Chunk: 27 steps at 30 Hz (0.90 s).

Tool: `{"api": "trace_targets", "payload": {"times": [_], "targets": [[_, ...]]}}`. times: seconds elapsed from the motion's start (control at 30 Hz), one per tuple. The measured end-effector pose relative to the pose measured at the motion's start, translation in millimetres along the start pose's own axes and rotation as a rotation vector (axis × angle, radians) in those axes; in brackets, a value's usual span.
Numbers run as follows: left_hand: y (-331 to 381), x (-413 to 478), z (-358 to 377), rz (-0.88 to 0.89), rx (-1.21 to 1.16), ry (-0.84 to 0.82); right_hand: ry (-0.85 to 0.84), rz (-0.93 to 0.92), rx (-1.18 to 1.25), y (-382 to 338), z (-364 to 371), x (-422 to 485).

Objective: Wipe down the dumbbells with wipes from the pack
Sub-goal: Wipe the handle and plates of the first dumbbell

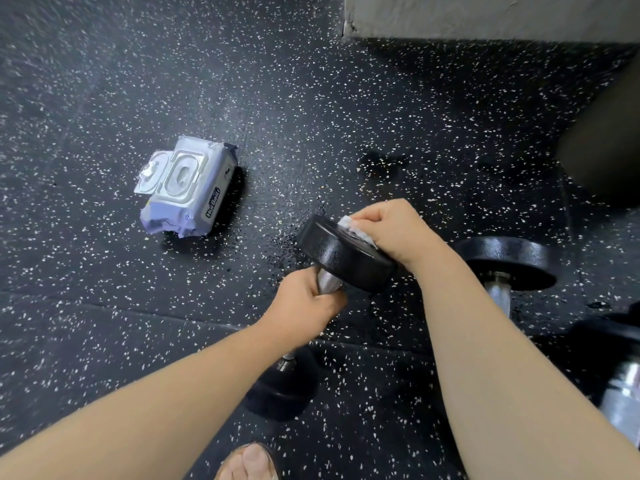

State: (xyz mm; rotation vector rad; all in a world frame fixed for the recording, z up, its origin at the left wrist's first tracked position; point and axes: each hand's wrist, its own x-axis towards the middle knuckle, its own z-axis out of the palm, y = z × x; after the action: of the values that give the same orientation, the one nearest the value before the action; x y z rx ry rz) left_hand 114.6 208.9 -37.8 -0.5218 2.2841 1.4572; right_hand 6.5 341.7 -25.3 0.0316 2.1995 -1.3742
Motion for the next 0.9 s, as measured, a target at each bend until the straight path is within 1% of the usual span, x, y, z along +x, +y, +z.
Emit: {"api": "trace_targets", "payload": {"times": [0.1, 0.2, 0.3, 0.4, 0.47, 0.5, 0.57, 0.63, 0.73, 0.8, 0.87, 0.9], "targets": [[-0.2, 1.2, -1.7, -0.014, -0.001, 0.005, 0.107, 0.079, 0.045, 11.1, -4.5, -15.3], [0.8, 1.5, -1.6, -0.016, 0.002, 0.004, 0.233, 0.110, 0.041, 7.3, -6.5, -42.3], [0.3, 1.8, -1.6, -0.029, 0.022, 0.001, 0.335, 0.082, 0.015, -1.5, -4.6, -72.9], [0.0, 3.6, -2.8, -0.045, 0.028, 0.005, 0.401, 0.031, 0.035, -7.9, 2.0, -92.0], [0.9, 4.6, -2.9, -0.052, 0.012, 0.000, 0.405, 0.056, 0.061, -9.4, 5.4, -89.9], [1.3, 4.7, -2.5, -0.054, 0.000, 0.001, 0.385, 0.097, 0.140, -8.6, 5.9, -82.6], [1.7, 4.3, -1.5, -0.063, -0.033, 0.002, 0.342, 0.237, 0.341, -5.6, 5.0, -59.9], [0.6, 4.6, -0.6, -0.077, -0.067, -0.005, 0.276, 0.373, 0.454, 0.1, 5.9, -34.8], [0.9, 4.9, -0.7, -0.084, -0.067, -0.002, 0.212, 0.475, 0.603, 4.6, 13.6, -20.7], [1.4, 5.8, -1.0, -0.077, -0.052, 0.011, 0.290, 0.475, 0.629, 6.5, 18.6, -24.5], [1.2, 4.9, -1.5, -0.070, -0.027, 0.028, 0.447, 0.451, 0.627, 8.0, 24.2, -36.6], [0.7, 4.0, -2.0, -0.064, -0.021, 0.032, 0.529, 0.412, 0.581, 9.1, 27.3, -43.9]]}}
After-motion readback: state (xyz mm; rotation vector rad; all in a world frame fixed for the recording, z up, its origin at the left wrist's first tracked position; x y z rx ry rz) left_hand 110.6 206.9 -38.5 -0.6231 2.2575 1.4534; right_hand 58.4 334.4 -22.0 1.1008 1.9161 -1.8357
